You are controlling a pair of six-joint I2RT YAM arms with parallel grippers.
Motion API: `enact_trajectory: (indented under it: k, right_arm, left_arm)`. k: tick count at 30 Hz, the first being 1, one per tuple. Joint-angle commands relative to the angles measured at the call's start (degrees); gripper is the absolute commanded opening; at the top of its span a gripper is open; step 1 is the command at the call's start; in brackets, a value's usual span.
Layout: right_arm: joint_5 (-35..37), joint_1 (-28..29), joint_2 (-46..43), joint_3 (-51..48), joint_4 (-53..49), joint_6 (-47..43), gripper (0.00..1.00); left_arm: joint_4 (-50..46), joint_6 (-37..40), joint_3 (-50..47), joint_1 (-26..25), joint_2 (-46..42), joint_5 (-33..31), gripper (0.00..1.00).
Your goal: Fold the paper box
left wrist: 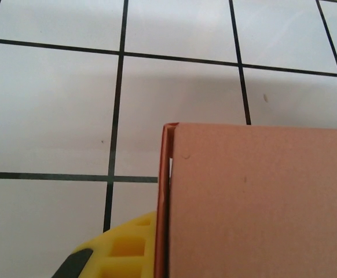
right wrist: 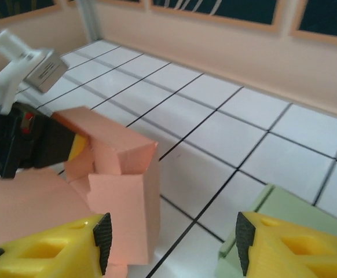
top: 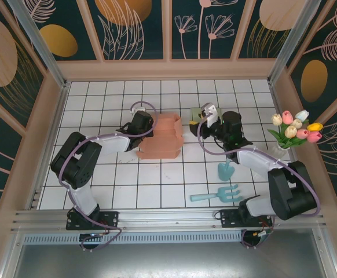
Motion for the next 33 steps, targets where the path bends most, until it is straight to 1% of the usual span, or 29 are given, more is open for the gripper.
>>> enact_trajectory:
  k: [1, 6, 12, 14, 18, 22, 25, 27, 28, 31, 33]
  right_arm:
    - [-12.7, -0.2, 3.2, -0.3, -0.8, -5.0, 0.59]
    - [-16.7, -0.3, 8.5, 2.5, -2.8, -5.7, 0.55]
    - [-17.8, 0.0, 9.5, 2.9, -2.7, -6.5, 0.55]
    - [-17.1, 0.5, 9.6, 2.9, -2.7, -6.8, 0.54]
    - [-12.8, 2.6, 11.0, 3.7, -2.6, -6.7, 0.54]
    - [-10.2, 4.7, 12.5, 4.6, -2.0, -5.9, 0.47]
    - [-7.5, 6.1, 13.3, 5.0, -1.1, -4.4, 0.39]
    - [-5.2, 7.1, 13.7, 5.2, -0.8, -3.4, 0.37]
    - [-3.5, 7.6, 13.8, 5.2, -0.3, -2.8, 0.37]
    - [6.2, 9.9, 14.6, 6.0, 0.4, -0.3, 0.37]
    - [12.4, 11.8, 15.8, 7.3, 0.3, 1.0, 0.41]
  left_arm:
    - [1.2, 2.8, -1.9, -0.3, -1.3, 4.2, 0.00]
    - [2.7, 3.1, -2.9, -0.3, -1.9, 6.9, 0.00]
    - [4.4, 3.8, -4.0, -0.3, -3.0, 11.0, 0.00]
    - [4.5, 3.9, -4.0, -0.3, -3.0, 12.0, 0.00]
    - [4.9, 3.5, -3.8, -0.3, -2.7, 13.9, 0.00]
    - [4.5, 2.4, -2.8, -0.2, -1.9, 14.3, 0.00]
    - [3.4, 1.3, -1.7, -0.3, -1.2, 13.7, 0.00]
    - [2.6, 0.5, -1.0, -0.3, -0.8, 12.9, 0.00]
    - [2.1, 0.0, -0.8, -0.3, -0.8, 12.1, 0.00]
    - [1.2, -1.8, -0.1, -0.3, -0.7, 11.1, 0.00]
    - [0.7, -3.2, 0.3, -0.4, -0.6, 11.0, 0.00]
